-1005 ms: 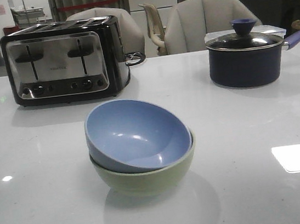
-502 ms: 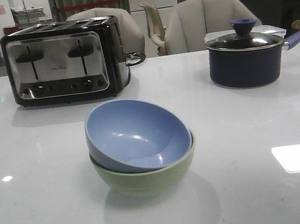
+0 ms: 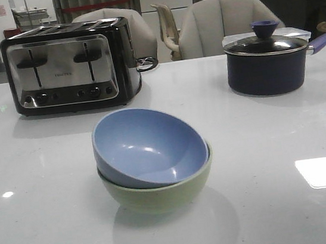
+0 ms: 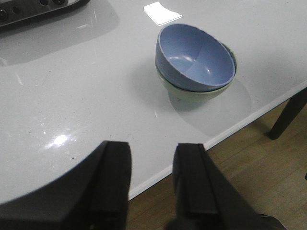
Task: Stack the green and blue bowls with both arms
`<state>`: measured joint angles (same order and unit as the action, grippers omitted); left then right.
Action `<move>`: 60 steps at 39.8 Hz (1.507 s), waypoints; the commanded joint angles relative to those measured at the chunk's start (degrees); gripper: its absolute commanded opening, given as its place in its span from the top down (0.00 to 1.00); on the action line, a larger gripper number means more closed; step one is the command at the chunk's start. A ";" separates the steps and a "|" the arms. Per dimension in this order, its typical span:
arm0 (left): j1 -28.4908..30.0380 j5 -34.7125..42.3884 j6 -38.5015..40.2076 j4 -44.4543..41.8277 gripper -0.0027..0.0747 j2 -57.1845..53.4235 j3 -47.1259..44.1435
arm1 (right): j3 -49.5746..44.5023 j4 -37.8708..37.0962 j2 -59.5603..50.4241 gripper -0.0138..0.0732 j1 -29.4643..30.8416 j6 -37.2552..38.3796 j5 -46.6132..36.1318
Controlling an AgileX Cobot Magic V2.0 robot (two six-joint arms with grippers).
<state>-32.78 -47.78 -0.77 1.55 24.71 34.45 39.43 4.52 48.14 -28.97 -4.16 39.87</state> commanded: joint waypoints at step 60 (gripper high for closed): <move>30.72 47.78 0.17 0.54 0.83 -26.27 -35.91 | 1.56 -0.27 -0.19 0.80 -0.02 -0.63 -2.87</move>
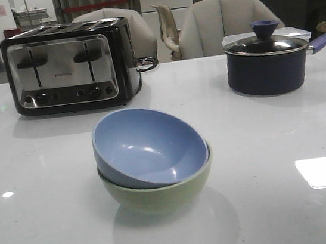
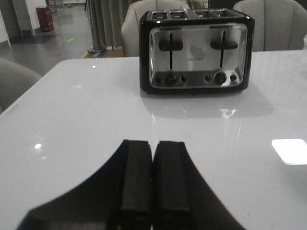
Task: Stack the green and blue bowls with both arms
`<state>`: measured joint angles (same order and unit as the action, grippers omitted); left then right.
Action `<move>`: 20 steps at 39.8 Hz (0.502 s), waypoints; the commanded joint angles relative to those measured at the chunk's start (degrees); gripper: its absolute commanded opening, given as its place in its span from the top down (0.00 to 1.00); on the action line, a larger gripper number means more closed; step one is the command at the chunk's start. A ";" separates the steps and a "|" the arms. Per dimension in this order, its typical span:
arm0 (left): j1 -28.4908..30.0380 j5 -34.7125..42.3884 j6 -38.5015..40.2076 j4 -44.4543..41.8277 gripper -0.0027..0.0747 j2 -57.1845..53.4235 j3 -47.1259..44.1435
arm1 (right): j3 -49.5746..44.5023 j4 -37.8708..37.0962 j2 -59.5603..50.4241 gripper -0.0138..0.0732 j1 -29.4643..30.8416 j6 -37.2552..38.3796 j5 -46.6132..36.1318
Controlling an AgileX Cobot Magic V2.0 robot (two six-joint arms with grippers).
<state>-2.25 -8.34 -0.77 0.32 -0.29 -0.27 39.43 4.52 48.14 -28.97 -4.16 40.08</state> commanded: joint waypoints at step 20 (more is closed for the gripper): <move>-0.01 8.34 3.84 -0.99 0.83 -1.27 -1.21 | 1.56 -0.27 -0.19 0.80 -0.02 -0.63 -3.08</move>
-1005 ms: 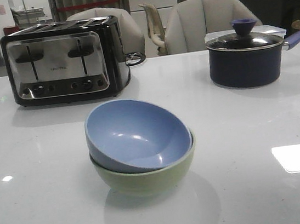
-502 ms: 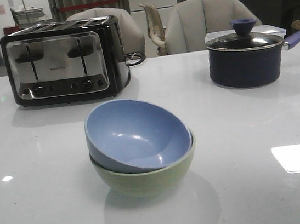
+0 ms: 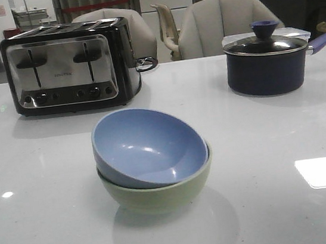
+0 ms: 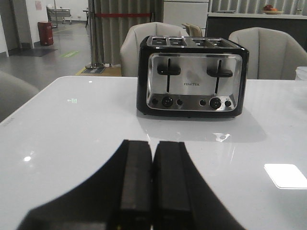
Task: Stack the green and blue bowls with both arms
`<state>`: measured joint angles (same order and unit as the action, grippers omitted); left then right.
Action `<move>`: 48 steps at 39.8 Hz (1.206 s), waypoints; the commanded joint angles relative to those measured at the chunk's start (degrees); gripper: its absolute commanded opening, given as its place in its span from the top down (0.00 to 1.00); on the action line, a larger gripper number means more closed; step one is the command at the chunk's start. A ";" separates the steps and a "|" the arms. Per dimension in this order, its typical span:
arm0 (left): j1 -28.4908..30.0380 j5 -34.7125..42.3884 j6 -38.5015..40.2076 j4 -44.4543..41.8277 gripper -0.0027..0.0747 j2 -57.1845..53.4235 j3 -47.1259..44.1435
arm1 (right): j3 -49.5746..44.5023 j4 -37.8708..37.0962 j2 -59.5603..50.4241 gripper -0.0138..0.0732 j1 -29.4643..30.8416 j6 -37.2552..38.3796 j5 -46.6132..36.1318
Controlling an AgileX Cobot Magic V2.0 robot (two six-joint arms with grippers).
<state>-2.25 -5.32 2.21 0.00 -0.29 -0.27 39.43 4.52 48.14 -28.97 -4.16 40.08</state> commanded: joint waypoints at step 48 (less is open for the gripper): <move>-2.56 5.32 0.86 -0.67 0.83 -1.27 -1.21 | 0.98 -0.15 -0.56 0.80 -0.02 -0.63 -3.68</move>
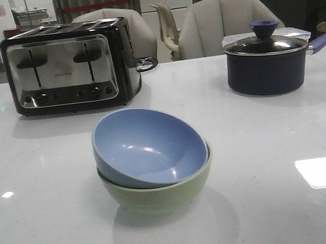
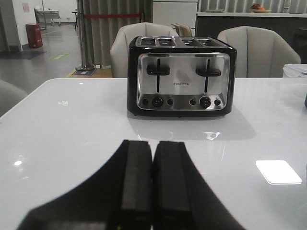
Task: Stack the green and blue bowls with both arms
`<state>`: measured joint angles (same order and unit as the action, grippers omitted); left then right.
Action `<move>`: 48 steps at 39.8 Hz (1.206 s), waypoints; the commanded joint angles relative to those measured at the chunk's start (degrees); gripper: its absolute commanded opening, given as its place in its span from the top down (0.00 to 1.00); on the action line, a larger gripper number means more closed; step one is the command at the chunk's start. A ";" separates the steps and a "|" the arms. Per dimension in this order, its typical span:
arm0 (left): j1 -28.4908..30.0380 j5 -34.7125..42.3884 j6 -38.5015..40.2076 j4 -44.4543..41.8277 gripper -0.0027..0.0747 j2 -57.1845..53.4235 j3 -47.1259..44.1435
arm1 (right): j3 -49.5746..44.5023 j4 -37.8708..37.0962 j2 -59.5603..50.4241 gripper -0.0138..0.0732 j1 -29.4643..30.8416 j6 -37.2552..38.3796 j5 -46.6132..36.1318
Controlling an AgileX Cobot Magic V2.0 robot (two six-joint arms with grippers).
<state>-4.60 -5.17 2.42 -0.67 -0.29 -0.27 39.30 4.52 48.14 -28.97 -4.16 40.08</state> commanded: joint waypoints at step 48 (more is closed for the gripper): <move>-0.21 5.17 0.65 0.00 0.83 -1.15 -1.21 | -40.84 -0.63 -49.89 0.80 27.23 -0.91 -42.85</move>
<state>-4.60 -5.13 2.52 -0.79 -0.29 -0.27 -1.63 4.41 -0.56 -3.11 -4.53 2.89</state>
